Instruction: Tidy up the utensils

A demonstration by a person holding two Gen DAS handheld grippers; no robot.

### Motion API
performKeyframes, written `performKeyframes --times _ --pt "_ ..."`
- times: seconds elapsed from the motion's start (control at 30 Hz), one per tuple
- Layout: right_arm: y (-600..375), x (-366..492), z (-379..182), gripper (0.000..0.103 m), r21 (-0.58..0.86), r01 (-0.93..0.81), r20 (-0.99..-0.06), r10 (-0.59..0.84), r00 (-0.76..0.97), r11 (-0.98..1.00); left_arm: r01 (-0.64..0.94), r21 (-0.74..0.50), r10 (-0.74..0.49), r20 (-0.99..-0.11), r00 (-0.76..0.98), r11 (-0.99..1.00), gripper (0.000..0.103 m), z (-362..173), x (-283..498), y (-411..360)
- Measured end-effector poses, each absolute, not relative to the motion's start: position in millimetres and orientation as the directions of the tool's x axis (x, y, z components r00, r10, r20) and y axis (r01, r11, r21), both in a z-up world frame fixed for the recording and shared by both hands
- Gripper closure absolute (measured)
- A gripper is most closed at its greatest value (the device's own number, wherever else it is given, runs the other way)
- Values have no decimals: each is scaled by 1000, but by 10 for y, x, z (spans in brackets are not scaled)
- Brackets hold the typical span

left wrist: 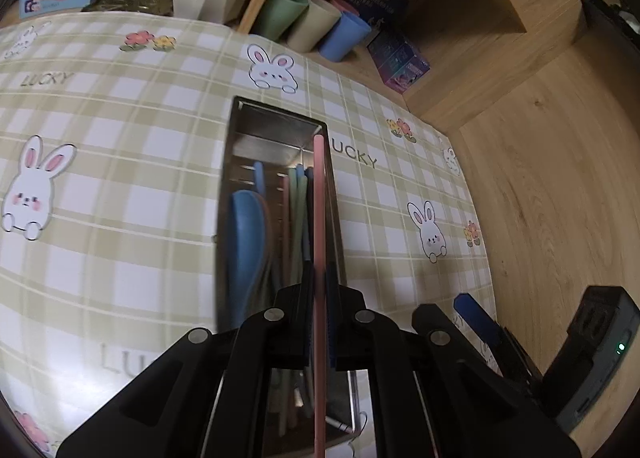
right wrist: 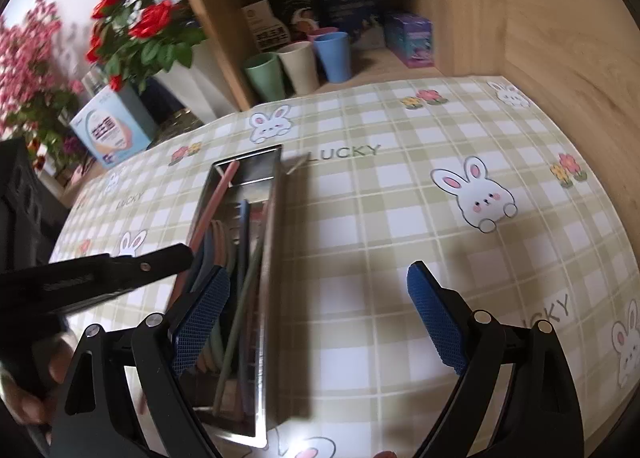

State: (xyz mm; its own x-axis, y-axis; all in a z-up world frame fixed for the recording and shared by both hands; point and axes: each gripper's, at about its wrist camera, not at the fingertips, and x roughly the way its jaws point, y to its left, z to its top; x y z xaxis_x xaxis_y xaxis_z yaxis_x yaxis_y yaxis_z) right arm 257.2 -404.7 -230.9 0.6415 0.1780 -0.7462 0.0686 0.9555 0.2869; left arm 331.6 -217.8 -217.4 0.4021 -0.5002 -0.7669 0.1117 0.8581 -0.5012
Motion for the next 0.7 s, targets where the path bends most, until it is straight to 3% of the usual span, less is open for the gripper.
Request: performKeyframes --times 0.7 --pt "-4164 2475 -2287 16 251 109 -759 125 639 962 171 -360 -399 -830 389 917 96 -2282 3359 -2370"
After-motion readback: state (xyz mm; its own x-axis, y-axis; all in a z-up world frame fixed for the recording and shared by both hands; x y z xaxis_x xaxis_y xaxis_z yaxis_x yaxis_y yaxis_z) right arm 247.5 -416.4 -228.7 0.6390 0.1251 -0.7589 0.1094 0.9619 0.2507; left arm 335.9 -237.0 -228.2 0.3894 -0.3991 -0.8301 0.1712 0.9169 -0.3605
